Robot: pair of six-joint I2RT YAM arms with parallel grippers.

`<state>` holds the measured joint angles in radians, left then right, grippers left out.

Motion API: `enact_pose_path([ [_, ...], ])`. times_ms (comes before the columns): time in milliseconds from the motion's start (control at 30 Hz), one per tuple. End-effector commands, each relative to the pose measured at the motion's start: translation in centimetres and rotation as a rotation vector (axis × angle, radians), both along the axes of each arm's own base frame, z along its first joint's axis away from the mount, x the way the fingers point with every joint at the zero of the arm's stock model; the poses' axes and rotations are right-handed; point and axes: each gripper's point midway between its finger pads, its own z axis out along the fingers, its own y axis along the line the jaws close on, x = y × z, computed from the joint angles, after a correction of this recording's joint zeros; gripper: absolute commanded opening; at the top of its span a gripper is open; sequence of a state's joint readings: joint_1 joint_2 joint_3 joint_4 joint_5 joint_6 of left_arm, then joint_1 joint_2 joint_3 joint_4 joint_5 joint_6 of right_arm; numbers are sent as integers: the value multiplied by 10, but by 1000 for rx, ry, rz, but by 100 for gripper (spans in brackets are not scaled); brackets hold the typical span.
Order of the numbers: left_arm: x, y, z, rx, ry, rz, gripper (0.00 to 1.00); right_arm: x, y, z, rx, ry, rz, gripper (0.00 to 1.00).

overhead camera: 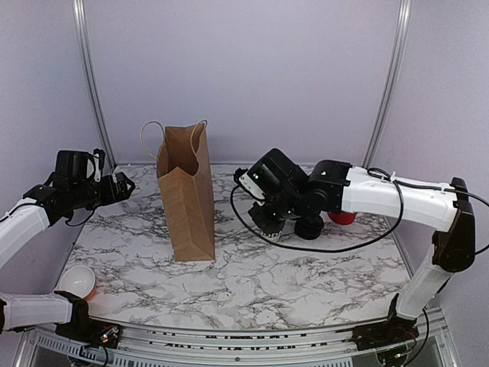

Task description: Pack the takeout coffee

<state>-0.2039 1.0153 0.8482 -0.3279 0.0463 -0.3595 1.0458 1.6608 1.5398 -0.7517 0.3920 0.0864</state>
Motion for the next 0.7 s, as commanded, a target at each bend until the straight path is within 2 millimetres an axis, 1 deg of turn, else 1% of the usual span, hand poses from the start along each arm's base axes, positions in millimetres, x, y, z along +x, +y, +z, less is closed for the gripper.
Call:
enact_pose_path([
  [0,-2,0,-10,-2,28,4,99,-23,12,-19,50,33,2,0],
  [100,-1,0,-11,-1,33,2,99,-32,13,-42,39,64,0,0],
  [200,-1,0,-12,-2,35,2,99,-44,19,-61,66,113,14,0],
  [333,-1,0,-12,0,36,4,99,-50,19,-78,64,131,-3,0],
  [667,-2,0,-11,-1,33,6,99,-64,26,-97,101,174,-5,0],
])
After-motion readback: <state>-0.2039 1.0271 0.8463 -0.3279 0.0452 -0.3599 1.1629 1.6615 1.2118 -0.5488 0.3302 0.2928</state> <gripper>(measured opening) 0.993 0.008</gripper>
